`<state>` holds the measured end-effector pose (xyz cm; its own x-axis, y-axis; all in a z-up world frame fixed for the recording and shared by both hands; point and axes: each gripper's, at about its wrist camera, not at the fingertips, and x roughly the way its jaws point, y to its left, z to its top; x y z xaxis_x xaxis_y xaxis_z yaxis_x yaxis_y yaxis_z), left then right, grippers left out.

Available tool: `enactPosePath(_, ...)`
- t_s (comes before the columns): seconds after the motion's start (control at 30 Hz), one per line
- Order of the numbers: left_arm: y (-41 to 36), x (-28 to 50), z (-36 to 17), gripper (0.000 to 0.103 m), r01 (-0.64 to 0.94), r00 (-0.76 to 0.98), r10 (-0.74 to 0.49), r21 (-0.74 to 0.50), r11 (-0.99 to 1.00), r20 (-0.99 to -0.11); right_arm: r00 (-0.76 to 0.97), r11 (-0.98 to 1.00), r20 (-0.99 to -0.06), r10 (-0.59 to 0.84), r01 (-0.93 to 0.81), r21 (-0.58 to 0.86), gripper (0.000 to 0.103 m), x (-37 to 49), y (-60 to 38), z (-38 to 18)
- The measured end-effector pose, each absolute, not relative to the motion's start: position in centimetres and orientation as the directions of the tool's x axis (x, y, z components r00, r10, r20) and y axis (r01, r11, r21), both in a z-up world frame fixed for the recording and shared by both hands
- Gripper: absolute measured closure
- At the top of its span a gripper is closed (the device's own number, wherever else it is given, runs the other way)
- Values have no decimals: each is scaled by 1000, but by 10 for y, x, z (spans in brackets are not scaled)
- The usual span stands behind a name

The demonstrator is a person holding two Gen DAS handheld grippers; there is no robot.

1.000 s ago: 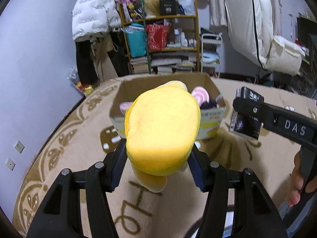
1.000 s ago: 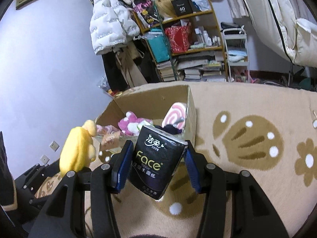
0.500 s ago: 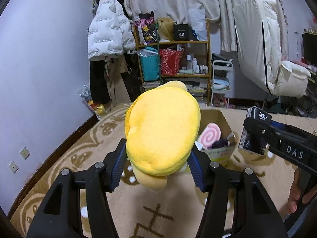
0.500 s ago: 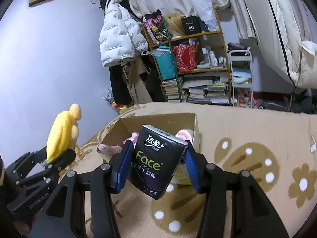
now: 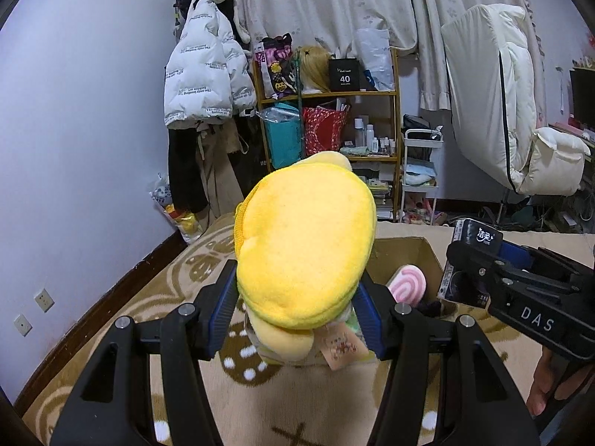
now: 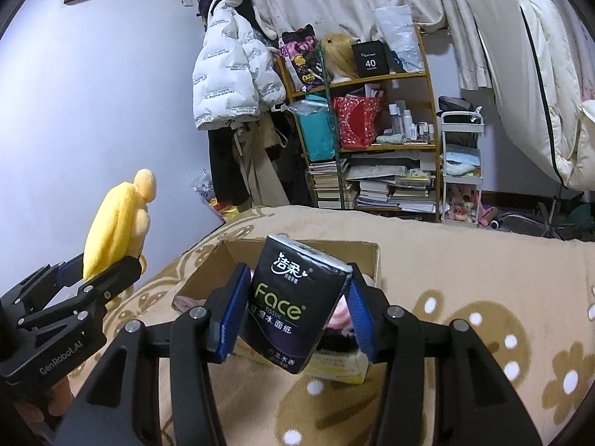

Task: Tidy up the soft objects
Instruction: 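Lift yellow plush with left tool while right tool carries black pack over box, then open left tool dropping yellow plush into box while right tool drops black pack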

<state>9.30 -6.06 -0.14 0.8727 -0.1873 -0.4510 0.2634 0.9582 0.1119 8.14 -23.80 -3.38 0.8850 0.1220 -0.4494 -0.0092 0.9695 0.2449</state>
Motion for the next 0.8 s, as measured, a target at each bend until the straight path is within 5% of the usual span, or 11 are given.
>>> enactPosePath(0.8, -71, 152, -26, 46, 282, 833, -195, 94, 955, -518, 879, 959, -442, 180, -56, 279, 49, 140, -247, -52)
